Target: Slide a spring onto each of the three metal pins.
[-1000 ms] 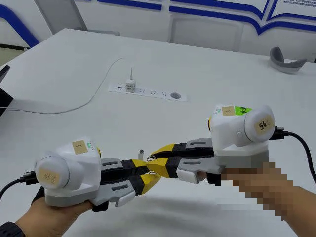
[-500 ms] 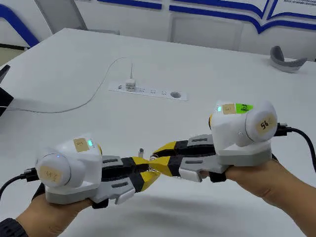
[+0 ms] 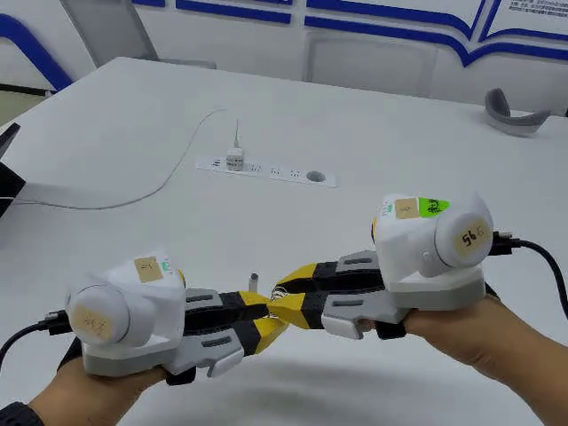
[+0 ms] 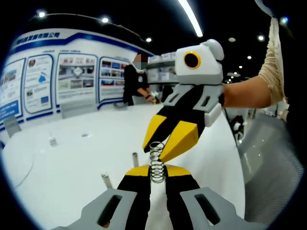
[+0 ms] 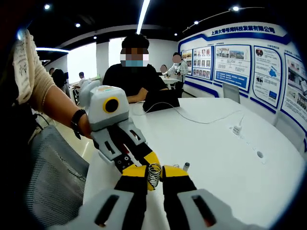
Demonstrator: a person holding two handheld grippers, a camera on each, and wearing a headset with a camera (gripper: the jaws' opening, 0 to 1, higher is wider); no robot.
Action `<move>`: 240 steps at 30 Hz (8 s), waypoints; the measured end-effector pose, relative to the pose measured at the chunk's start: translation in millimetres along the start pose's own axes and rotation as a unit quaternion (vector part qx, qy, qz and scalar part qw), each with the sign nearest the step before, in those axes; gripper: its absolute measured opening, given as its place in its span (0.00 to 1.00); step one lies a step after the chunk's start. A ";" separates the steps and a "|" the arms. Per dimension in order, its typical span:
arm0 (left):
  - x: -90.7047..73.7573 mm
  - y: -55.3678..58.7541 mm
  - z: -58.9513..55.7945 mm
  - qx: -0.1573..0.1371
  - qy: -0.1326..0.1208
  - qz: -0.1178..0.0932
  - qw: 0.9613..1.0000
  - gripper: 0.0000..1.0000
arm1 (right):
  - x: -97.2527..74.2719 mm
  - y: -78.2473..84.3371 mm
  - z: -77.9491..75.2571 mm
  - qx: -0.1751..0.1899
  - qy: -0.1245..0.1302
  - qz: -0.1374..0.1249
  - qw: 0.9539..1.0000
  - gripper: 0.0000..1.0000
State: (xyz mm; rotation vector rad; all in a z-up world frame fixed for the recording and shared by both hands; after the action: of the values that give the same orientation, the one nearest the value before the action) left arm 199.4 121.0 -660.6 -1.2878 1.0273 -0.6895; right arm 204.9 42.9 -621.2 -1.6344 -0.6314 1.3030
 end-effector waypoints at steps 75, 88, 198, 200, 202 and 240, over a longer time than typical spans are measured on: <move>-32.5 21.2 32.1 -0.001 -0.074 0.020 0.997 0.62 | -80.7 46.5 -87.1 0.070 0.188 -0.006 0.980 0.11; -31.5 24.0 33.2 -0.003 -0.075 0.023 0.997 0.62 | -77.3 58.1 -90.7 0.078 0.189 0.000 0.979 0.11; -28.8 26.9 29.4 -0.002 -0.065 0.034 0.997 0.58 | 7.1 106.4 -63.3 0.030 0.098 0.114 0.988 0.18; -29.2 27.4 29.3 -0.002 -0.065 0.035 0.997 0.58 | 7.7 106.5 -63.2 0.032 0.097 0.114 0.988 0.18; -29.8 27.7 29.3 -0.003 -0.066 0.035 0.997 0.58 | 8.2 106.8 -63.1 0.032 0.096 0.114 0.988 0.18; -27.9 35.9 21.0 -0.007 -0.052 0.046 0.998 0.52 | 11.3 108.5 -52.1 0.030 0.056 0.136 0.989 0.11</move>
State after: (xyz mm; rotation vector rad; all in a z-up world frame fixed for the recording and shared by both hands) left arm 202.2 161.5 -690.0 -1.2682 1.0011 -0.5408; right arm 241.4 -13.6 -721.7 -1.7755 -0.3057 1.3969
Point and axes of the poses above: the centre of the closed fingertips' face, and the gripper's own axes: x roughly forward along the fingers, z roughly to its left, y roughly out of its underside, the point moved 6 cm from there along -x, roughly backward along the fingers
